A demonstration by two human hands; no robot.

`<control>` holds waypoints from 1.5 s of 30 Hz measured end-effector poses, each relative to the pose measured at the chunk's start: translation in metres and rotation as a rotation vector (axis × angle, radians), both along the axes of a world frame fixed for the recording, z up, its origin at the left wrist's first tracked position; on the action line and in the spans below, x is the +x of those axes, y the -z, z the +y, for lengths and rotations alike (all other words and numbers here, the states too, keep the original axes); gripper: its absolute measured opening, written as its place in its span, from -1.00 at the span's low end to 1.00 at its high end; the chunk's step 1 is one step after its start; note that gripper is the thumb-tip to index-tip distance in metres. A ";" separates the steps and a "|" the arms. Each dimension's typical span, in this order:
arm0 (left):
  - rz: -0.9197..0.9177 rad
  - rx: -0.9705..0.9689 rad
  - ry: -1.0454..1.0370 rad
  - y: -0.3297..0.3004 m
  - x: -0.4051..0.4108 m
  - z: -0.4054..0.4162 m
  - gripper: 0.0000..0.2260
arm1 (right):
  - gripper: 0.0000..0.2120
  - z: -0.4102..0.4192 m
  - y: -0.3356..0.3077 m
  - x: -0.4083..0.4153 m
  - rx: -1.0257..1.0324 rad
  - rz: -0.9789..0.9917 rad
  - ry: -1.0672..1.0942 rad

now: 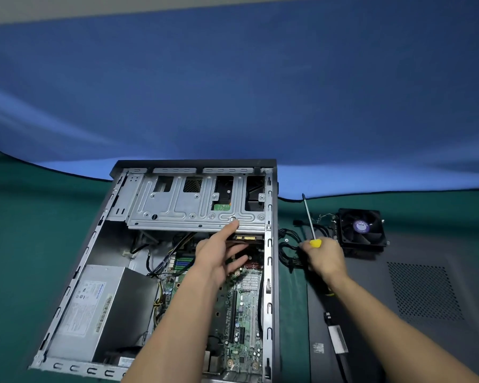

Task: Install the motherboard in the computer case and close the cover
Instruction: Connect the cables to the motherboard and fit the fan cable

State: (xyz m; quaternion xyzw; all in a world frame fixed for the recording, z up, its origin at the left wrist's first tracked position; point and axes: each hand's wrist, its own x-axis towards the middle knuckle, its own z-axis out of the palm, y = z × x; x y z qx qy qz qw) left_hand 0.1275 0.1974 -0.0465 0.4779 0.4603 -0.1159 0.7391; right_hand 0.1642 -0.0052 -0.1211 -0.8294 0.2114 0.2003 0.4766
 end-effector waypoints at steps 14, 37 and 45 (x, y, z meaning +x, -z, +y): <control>0.119 0.716 0.237 -0.045 -0.010 -0.013 -0.45 | -0.88 0.005 -0.113 0.002 0.390 -0.173 0.035; -0.631 0.491 0.127 -0.129 -0.002 -0.037 -0.86 | -0.84 0.049 -0.200 -0.009 0.742 0.031 -0.119; -0.462 -0.150 -0.281 -0.134 -0.001 -0.003 -0.90 | -0.78 0.029 -0.188 -0.021 -0.069 -0.557 -0.566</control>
